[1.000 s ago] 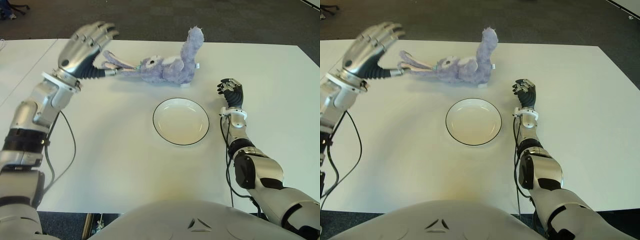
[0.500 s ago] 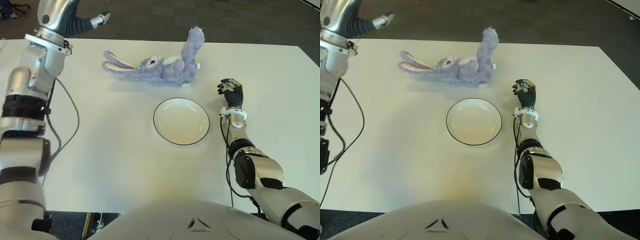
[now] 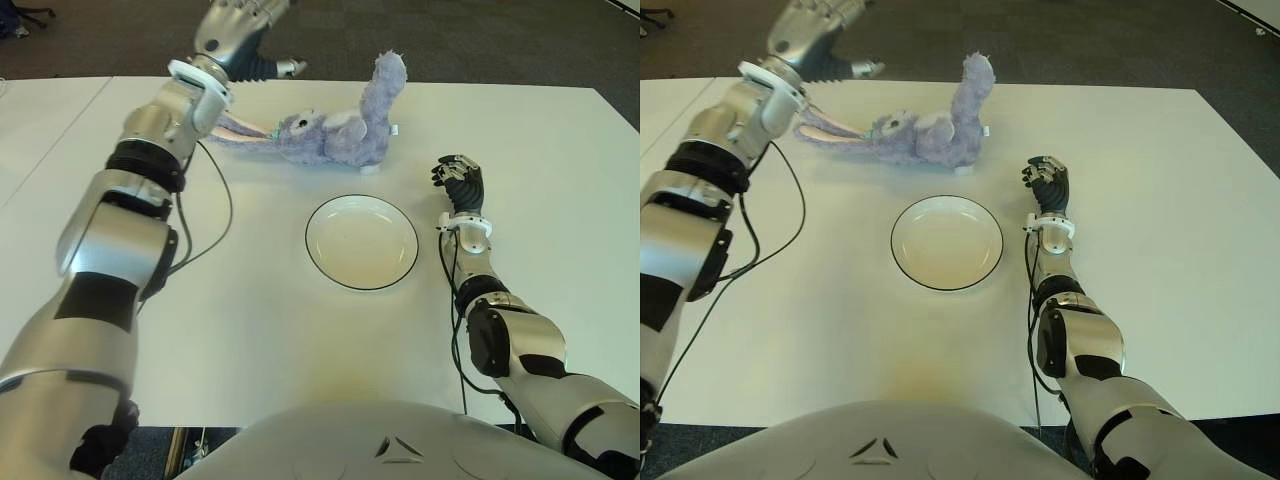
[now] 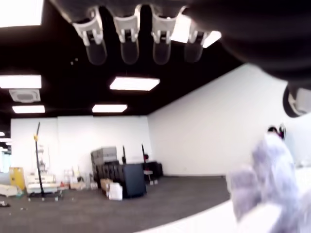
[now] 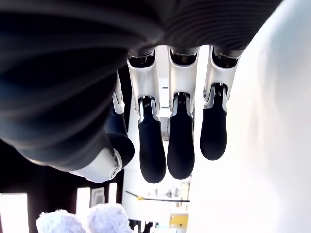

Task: Put the doll into the plate.

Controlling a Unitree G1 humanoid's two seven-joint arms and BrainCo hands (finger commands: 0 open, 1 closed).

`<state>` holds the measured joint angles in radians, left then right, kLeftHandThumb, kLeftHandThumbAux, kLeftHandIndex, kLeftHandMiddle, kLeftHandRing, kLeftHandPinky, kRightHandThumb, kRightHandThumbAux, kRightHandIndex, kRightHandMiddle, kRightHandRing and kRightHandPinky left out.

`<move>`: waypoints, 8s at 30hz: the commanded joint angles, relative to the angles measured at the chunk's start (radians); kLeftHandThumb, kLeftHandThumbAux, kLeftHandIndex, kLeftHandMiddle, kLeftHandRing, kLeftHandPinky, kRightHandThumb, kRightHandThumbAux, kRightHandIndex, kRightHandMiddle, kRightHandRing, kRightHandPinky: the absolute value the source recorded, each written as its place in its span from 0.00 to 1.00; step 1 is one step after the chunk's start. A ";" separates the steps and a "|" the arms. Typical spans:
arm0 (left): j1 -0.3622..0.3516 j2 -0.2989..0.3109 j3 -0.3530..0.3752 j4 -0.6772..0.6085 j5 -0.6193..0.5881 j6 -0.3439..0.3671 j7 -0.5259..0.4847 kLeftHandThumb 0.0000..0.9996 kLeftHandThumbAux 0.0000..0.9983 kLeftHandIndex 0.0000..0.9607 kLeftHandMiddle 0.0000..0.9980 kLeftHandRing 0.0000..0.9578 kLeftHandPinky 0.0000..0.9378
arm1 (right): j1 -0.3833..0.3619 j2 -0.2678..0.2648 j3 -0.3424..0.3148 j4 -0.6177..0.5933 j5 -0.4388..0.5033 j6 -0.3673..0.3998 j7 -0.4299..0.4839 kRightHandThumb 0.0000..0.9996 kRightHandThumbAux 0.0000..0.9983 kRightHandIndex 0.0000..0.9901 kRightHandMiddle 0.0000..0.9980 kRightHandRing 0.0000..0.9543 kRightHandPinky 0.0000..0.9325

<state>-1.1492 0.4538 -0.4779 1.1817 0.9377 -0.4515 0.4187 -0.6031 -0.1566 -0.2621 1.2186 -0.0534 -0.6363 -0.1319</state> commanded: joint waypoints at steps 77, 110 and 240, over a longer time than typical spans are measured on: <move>0.348 -0.231 -0.136 0.219 -0.102 0.279 -0.417 0.10 0.39 0.00 0.00 0.00 0.00 | 0.234 0.069 0.001 0.136 -0.001 0.108 -0.011 0.68 0.73 0.42 0.48 0.52 0.51; 0.407 -0.198 -0.225 0.235 -0.072 0.423 -0.117 0.88 0.45 0.12 0.00 0.11 0.35 | 0.228 0.072 0.006 0.136 -0.004 0.092 -0.052 0.69 0.73 0.43 0.56 0.59 0.60; 0.311 -0.076 -0.251 0.023 -0.026 0.291 0.162 0.85 0.67 0.42 0.56 0.84 0.88 | 0.233 0.087 0.017 0.135 -0.009 0.084 -0.028 0.69 0.73 0.43 0.56 0.59 0.58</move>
<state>-0.9128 0.3403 -0.6934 1.2425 0.8765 -0.1422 0.5814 -0.5979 -0.1503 -0.2570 1.2180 -0.0476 -0.6414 -0.1566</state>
